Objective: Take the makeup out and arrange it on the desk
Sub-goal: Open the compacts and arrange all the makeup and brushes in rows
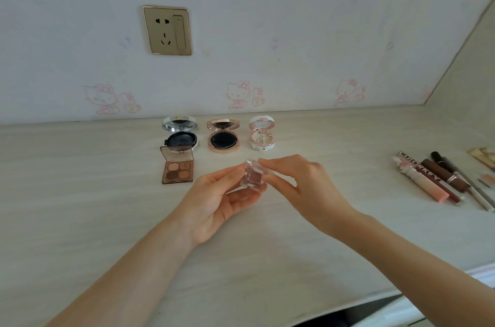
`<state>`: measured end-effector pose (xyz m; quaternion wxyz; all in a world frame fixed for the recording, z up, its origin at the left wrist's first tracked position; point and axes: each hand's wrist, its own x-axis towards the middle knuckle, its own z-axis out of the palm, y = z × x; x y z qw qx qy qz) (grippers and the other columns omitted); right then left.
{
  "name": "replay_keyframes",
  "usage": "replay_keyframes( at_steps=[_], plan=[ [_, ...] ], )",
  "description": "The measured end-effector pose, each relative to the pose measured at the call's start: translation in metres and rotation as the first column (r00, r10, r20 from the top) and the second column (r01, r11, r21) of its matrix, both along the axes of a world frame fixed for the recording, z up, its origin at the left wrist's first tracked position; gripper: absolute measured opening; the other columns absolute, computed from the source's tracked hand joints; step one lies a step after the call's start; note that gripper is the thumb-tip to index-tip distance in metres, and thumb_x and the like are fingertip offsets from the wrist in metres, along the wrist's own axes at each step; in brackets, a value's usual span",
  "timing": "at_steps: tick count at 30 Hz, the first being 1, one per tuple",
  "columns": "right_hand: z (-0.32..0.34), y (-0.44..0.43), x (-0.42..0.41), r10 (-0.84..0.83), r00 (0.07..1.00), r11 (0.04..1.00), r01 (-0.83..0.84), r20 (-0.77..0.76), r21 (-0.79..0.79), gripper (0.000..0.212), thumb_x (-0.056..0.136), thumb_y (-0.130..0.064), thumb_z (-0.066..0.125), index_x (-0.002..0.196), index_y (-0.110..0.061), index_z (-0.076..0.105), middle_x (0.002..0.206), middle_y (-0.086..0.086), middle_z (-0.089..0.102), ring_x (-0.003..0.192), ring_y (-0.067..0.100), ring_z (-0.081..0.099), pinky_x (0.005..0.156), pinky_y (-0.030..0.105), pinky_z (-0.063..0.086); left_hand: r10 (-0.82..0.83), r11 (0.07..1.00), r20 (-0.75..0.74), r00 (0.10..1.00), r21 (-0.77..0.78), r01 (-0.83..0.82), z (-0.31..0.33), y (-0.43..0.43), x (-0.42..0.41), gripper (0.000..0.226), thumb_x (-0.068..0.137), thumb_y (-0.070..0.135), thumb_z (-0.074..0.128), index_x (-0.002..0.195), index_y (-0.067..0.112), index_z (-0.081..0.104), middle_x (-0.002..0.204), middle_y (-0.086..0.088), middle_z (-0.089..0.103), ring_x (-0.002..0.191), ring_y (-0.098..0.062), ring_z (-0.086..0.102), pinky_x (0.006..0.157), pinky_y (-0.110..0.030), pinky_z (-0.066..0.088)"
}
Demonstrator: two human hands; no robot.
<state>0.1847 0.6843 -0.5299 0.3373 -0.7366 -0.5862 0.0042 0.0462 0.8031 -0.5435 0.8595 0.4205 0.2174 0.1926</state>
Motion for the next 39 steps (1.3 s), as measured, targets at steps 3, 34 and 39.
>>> replay_keyframes(
  at_steps=[3,34,39],
  plan=[
    [0.001,0.001,0.003,-0.018,0.998,0.999,0.016,0.065,0.045,0.029,0.094,-0.028,0.057,0.121,-0.023,0.066,0.101,-0.002,0.071,0.1,0.013,0.061,0.083,0.02,0.046,0.0,1.0,-0.009,1.0,0.03,0.0,-0.002,0.0,0.0,0.031,0.09,0.016,0.054,0.111,-0.004,0.064,0.107,-0.023,0.069,0.096,-0.034,0.069,0.083,-0.038,0.058],
    [-0.009,0.053,0.007,0.055,0.951,0.961,0.032,0.305,-0.273,0.025,0.099,-0.025,0.043,0.121,-0.025,0.055,0.103,0.005,0.063,0.096,0.027,0.058,0.077,0.041,0.05,0.571,-0.052,-0.104,0.814,0.985,0.162,-0.034,0.009,-0.002,0.019,0.082,0.03,0.07,0.098,0.02,0.072,0.095,0.007,0.068,0.105,-0.014,0.049,0.086,-0.027,0.043],
    [-0.01,0.047,0.009,0.009,0.977,0.963,0.05,0.213,-0.266,0.031,0.097,-0.03,0.048,0.128,-0.03,0.051,0.116,-0.005,0.063,0.109,0.019,0.057,0.086,0.036,0.048,0.57,-0.046,-0.095,0.816,0.988,0.148,-0.037,0.01,-0.001,0.019,0.083,0.031,0.068,0.1,0.022,0.072,0.095,0.008,0.068,0.106,-0.012,0.049,0.086,-0.027,0.043]
  ],
)
